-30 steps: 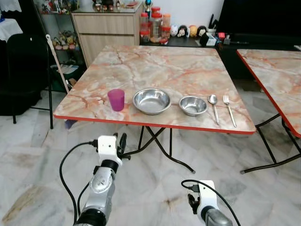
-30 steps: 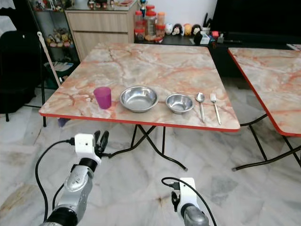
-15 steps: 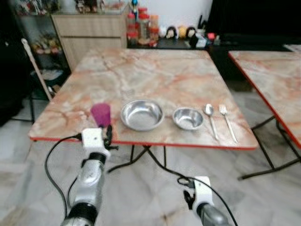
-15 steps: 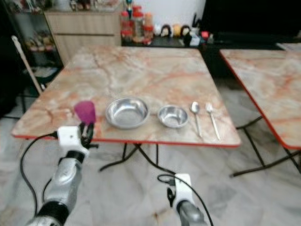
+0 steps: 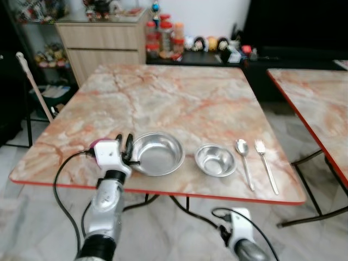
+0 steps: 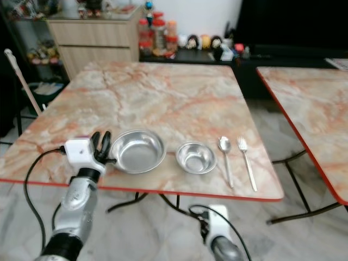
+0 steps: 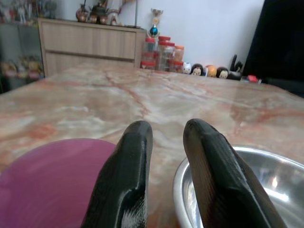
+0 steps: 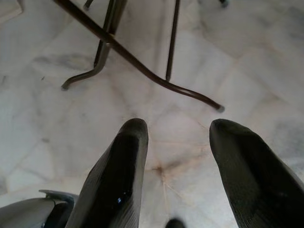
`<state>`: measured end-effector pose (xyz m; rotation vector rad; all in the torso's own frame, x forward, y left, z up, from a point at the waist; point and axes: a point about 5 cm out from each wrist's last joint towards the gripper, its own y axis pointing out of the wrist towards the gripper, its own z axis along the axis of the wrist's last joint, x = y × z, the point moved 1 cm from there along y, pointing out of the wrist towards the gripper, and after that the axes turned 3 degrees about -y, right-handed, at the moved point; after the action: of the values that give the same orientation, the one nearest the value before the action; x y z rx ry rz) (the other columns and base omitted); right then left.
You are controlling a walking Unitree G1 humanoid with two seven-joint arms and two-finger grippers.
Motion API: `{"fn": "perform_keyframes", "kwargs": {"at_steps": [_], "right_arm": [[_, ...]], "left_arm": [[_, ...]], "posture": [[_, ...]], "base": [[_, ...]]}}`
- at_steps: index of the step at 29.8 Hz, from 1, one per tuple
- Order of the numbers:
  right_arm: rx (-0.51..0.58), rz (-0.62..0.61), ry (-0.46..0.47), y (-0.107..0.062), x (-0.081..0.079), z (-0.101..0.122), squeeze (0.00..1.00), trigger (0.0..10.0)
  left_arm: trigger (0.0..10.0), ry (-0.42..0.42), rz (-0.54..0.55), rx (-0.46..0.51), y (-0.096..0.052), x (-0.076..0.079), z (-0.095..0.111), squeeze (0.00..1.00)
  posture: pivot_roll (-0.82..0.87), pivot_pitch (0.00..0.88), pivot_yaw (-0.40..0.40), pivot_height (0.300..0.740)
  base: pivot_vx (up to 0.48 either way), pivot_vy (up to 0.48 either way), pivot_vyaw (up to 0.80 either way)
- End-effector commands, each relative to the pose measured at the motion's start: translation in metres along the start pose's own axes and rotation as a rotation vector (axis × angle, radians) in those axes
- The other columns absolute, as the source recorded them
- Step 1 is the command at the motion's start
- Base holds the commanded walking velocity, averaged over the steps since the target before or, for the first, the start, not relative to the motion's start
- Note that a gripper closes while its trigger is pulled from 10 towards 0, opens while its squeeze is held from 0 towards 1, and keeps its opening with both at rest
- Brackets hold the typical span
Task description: Setting the table
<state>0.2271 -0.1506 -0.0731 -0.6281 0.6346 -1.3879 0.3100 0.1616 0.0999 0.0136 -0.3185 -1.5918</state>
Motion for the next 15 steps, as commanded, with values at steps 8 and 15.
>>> {"fn": "perform_keyframes", "kwargs": {"at_steps": [8, 15], "right_arm": [[-0.024, -0.027, 0.005, -0.003, 0.01, -0.009, 0.0, 10.0], [-0.026, -0.022, 0.002, -0.003, 0.009, -0.01, 0.0, 10.0]], "left_arm": [[10.0, -0.106, -0.095, -0.028, -0.022, 0.026, 0.01, 1.0], [10.0, -0.15, -0.15, -0.048, -0.027, 0.038, 0.023, 1.0]], "posture": [[0.14, 0.0, -0.005, 0.74], [0.15, 0.0, -0.003, 0.74]], "base": [[0.0, 0.0, 0.0], [0.0, 0.0, 0.0]]}}
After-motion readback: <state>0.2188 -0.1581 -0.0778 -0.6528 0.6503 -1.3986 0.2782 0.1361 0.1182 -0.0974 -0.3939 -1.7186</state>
